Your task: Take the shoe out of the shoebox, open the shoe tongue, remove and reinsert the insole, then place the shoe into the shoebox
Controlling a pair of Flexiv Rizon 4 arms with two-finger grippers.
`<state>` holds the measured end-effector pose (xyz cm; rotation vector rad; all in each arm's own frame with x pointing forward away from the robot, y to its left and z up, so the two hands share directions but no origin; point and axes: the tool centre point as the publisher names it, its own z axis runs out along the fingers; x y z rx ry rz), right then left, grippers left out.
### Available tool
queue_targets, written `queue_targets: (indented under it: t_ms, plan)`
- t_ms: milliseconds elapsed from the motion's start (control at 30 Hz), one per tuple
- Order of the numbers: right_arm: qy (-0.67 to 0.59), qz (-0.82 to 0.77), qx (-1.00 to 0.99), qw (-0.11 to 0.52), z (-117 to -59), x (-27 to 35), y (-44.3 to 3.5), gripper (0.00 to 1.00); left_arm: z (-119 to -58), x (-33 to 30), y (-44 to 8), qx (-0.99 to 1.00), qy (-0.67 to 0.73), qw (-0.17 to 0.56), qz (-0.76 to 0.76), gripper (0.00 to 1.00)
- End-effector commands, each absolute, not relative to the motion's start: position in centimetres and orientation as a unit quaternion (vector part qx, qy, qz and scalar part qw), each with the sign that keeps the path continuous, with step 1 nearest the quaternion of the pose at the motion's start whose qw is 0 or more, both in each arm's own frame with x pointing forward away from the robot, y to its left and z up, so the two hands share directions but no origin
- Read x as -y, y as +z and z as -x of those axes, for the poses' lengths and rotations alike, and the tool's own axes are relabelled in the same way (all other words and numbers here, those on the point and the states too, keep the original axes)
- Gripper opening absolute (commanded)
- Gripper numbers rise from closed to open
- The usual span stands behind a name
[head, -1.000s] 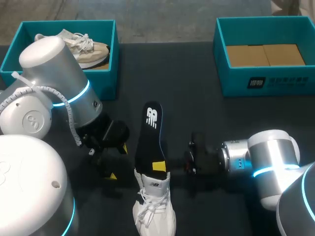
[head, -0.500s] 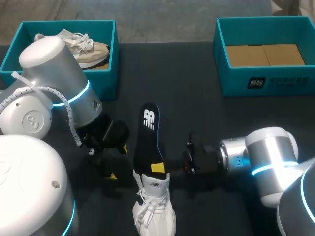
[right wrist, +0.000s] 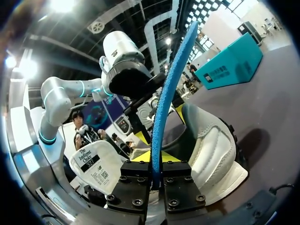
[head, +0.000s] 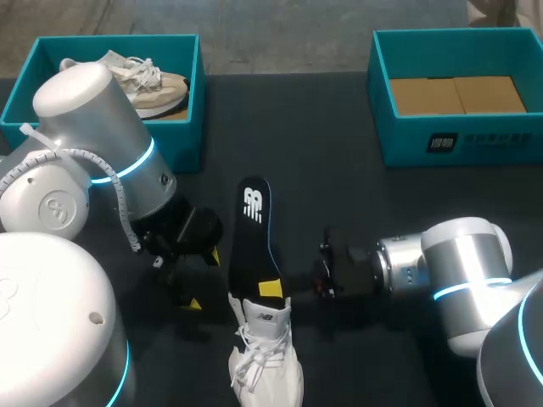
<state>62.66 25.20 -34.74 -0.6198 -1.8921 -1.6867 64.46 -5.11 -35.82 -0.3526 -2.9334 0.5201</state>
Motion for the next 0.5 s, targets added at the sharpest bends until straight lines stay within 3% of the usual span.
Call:
queue_targets:
  t_ms: [33, 500]
  plan:
    - [-0.621, 0.229, 0.702, 0.263, -62.48, -25.36, -34.8, 0.19, -64.43, 5.14, -35.95, 0.975, 0.173, 0.07, 0.117, 1.0]
    - [-0.622, 0.216, 0.71, 0.251, -62.69, -25.49, -33.88, 0.18, -64.43, 5.14, -35.95, 0.975, 0.173, 0.07, 0.117, 1.0]
